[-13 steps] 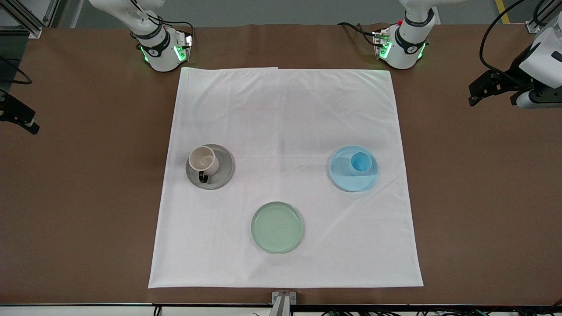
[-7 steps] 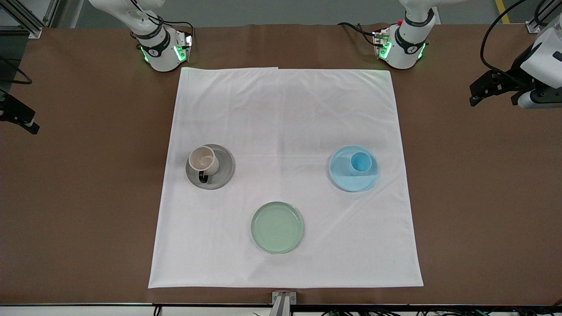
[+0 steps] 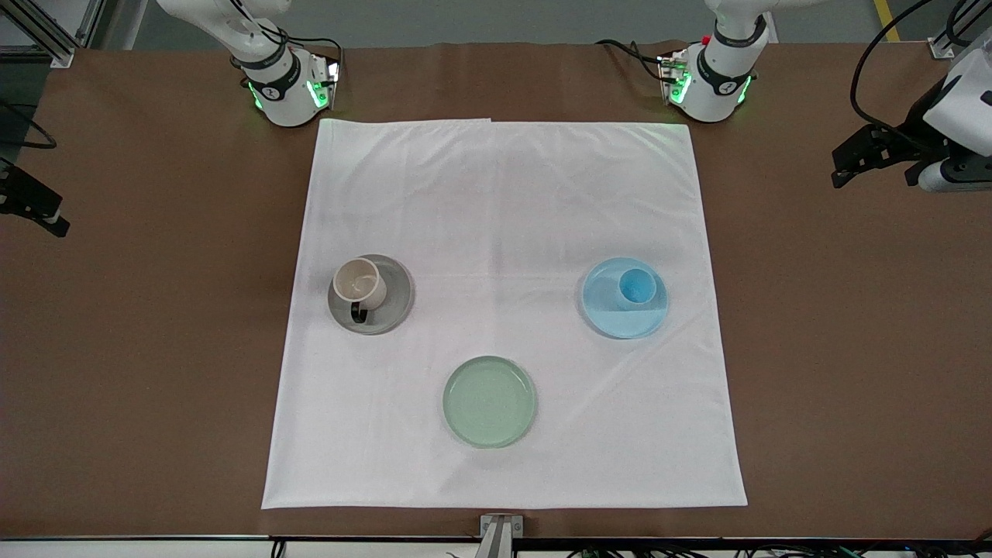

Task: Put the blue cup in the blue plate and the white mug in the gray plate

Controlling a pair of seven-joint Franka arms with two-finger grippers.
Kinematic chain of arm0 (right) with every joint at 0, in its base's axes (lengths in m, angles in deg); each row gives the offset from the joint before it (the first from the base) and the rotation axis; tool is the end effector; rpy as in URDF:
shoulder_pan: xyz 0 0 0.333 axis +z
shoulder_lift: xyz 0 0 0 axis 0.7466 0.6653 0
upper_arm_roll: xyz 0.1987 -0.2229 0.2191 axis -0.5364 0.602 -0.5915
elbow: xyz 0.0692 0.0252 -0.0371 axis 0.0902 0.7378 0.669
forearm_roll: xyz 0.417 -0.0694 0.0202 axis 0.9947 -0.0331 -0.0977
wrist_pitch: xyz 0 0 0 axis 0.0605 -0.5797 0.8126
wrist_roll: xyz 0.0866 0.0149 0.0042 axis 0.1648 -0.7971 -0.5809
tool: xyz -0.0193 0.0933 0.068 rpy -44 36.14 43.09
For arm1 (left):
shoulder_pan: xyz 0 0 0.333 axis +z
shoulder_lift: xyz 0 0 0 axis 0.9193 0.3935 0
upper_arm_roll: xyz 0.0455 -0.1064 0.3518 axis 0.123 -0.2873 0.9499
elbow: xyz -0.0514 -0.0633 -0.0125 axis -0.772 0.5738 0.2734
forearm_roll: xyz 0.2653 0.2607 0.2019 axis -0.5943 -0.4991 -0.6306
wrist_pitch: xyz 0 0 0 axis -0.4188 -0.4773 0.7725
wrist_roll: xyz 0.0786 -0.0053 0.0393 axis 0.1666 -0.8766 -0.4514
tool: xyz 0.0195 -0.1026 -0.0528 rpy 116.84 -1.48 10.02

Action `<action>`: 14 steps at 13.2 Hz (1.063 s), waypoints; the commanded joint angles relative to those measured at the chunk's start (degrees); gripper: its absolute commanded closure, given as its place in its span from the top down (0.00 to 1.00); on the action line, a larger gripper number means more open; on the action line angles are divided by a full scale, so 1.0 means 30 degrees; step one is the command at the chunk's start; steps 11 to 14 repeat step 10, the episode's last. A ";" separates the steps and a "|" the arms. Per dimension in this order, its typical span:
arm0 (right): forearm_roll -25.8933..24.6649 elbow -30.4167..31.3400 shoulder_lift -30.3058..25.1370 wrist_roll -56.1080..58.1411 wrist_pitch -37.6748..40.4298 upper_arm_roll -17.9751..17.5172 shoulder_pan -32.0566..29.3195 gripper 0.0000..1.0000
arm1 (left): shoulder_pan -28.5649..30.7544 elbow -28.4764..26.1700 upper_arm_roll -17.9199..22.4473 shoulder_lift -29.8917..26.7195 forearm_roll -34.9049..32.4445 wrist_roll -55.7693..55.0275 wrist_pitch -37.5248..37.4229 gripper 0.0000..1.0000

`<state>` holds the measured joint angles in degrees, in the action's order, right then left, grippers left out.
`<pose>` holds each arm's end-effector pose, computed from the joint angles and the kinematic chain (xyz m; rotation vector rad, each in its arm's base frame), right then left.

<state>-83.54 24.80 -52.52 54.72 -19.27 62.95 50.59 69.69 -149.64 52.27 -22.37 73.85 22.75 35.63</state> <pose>0.6018 -0.0483 0.7082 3.1088 0.0106 0.2335 0.5509 -0.0587 0.6915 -3.1118 0.0059 0.0052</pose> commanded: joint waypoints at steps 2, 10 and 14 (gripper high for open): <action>-0.0095 -0.0322 0.0093 0.0017 0.0249 -0.0213 -0.0208 1.00 | 0.0070 0.0404 -0.0030 0.0099 0.0228 0.0238 -0.0172 1.00; -0.0095 -0.0322 0.0093 0.0017 0.0220 -0.0213 -0.0208 1.00 | -0.0047 0.0667 -0.0206 -0.0047 0.0376 0.0003 -0.0260 1.00; -0.0095 -0.0322 0.0093 0.0017 0.0220 -0.0213 -0.0208 1.00 | -0.0047 0.0667 -0.0206 -0.0047 0.0376 0.0003 -0.0260 1.00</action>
